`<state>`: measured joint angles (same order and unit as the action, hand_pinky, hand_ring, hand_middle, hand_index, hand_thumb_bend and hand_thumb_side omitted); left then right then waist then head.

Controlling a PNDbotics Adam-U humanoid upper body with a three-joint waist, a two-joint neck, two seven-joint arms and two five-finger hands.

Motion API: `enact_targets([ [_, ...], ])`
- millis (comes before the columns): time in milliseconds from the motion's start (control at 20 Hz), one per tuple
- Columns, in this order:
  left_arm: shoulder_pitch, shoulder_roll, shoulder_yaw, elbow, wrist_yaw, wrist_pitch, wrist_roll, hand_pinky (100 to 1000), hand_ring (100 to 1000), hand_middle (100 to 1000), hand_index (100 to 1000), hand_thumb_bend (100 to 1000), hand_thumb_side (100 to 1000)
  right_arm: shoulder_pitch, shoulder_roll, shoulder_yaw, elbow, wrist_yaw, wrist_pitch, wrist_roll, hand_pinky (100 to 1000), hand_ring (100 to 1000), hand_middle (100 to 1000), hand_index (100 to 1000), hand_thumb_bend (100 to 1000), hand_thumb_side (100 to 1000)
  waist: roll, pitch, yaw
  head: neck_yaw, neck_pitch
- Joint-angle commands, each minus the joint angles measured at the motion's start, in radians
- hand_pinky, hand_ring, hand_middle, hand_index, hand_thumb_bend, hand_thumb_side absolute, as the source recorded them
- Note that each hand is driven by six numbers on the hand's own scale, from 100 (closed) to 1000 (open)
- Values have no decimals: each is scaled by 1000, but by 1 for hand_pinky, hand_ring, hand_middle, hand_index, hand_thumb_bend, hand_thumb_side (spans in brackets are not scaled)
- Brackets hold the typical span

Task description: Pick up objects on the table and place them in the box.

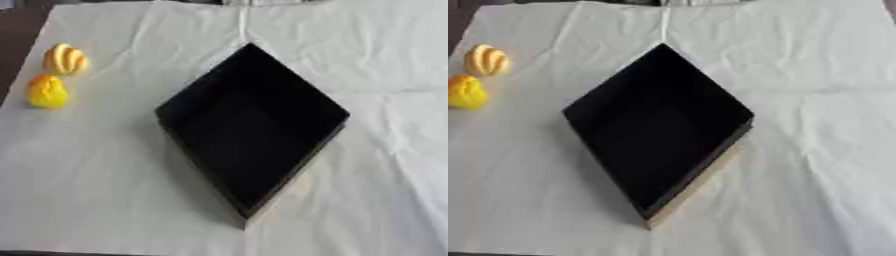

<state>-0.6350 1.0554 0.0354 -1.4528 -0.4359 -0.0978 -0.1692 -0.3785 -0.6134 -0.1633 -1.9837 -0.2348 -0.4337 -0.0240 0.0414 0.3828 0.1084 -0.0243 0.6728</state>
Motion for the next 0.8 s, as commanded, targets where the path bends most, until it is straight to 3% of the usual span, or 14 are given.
enact_targets([
  [50, -81, 15, -47, 136, -81, -46, -172, 922, 889, 830, 933, 596, 370, -14, -32, 0, -16, -7, 1, 7, 910, 887, 717, 810, 100, 297, 2, -19, -2, 13, -1],
  [300, -177, -56, -116, 303, -218, -105, -319, 928, 894, 829, 923, 676, 130, -16, -23, 2, -16, -13, 8, 12, 911, 886, 714, 808, 100, 303, 5, -20, -9, 22, -2],
  [800, -236, -172, -189, 435, -214, -168, -469, 934, 911, 857, 939, 687, 100, -23, -10, 4, -16, -20, 18, 18, 912, 882, 708, 805, 100, 306, 9, -21, -18, 29, -2],
])
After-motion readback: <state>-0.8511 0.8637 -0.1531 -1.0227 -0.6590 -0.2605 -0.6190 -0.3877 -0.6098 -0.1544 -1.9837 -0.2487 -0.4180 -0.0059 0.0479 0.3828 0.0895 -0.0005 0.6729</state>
